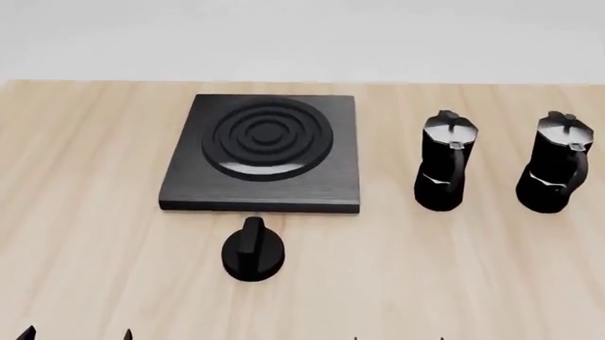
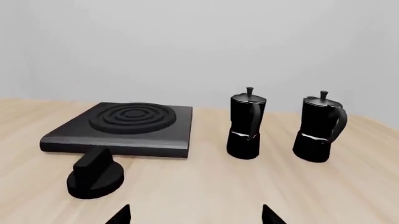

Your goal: Put the right moka pot on the stove.

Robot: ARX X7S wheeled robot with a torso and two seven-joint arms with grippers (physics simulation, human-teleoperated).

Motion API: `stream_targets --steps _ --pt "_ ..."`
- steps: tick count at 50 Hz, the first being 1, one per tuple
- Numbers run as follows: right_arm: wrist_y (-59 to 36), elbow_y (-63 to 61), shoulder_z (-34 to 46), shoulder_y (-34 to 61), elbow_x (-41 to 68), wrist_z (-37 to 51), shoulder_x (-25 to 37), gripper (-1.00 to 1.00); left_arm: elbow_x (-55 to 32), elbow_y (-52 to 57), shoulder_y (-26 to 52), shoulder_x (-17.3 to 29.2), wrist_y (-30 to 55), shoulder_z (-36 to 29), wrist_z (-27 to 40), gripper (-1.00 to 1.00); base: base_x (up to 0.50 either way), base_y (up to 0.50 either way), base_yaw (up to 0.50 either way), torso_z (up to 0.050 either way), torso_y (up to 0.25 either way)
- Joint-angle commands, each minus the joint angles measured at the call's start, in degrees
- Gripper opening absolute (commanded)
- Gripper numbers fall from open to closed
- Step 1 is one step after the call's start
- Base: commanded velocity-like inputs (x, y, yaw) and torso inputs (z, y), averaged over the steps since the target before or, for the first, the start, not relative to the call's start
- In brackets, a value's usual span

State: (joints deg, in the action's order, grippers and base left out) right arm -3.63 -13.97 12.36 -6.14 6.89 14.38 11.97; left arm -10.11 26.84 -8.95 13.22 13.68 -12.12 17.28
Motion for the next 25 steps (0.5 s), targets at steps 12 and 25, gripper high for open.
stream_targets --steps 12,25 --pt "0.5 0.2 0.8 0.1 0.7 0.9 0.9 1.0 -0.6 -0.4 0.2 0.9 -0.6 -0.8 1.1 1.0 0.25 0.04 0.0 0.0 0.001" --pt "1.0 0.3 1.1 0.0 0.7 1.5 1.4 1.0 -0.5 -0.7 0.1 1.2 -1.0 -1.6 1.7 1.0 0.25 0.04 0.0 0.0 0.0"
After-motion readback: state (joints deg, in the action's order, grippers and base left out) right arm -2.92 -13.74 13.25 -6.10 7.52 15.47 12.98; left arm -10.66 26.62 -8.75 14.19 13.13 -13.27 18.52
